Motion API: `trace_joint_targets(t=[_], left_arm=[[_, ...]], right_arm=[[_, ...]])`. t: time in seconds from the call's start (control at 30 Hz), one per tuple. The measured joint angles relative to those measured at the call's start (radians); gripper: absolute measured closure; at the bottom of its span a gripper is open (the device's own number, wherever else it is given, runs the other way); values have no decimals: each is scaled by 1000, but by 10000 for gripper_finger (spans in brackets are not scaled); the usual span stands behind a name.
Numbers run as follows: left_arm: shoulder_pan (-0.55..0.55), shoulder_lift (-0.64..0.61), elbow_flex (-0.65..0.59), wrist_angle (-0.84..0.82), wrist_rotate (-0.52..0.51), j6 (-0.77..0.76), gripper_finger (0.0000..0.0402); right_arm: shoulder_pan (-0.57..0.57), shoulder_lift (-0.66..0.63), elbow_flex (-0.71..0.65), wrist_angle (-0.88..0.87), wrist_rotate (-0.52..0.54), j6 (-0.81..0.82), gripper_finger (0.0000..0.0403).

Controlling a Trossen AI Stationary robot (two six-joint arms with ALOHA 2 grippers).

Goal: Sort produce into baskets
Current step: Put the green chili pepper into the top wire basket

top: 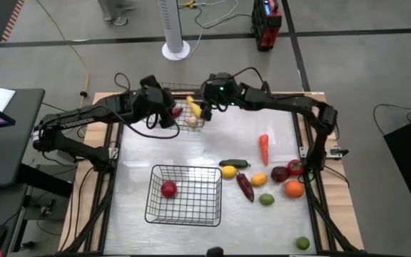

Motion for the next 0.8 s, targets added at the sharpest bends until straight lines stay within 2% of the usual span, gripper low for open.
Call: trace_joint_targets(t=[0.1, 0.23, 0.4, 0.57, 0.63, 0.8], left_arm=[[1, 0, 0, 0, 47, -13, 141], [-4, 0, -9, 30, 152, -52, 141], [-39, 1, -151, 265, 349, -81, 141], [-84, 2, -293, 559, 345, -63, 141], [-88, 2, -296, 620, 353, -83, 141], [-88, 1, -287, 781, 451, -81, 141]], right_arm=[[33, -70, -23, -140, 30, -16, 189], [66, -192, -112, -222, 43, 10, 189], [93, -364, -345, -175, 112, 99, 188], [123, -528, -574, -127, 178, 217, 188], [138, -571, -638, -131, 190, 264, 188], [178, -640, -730, -126, 211, 357, 188]])
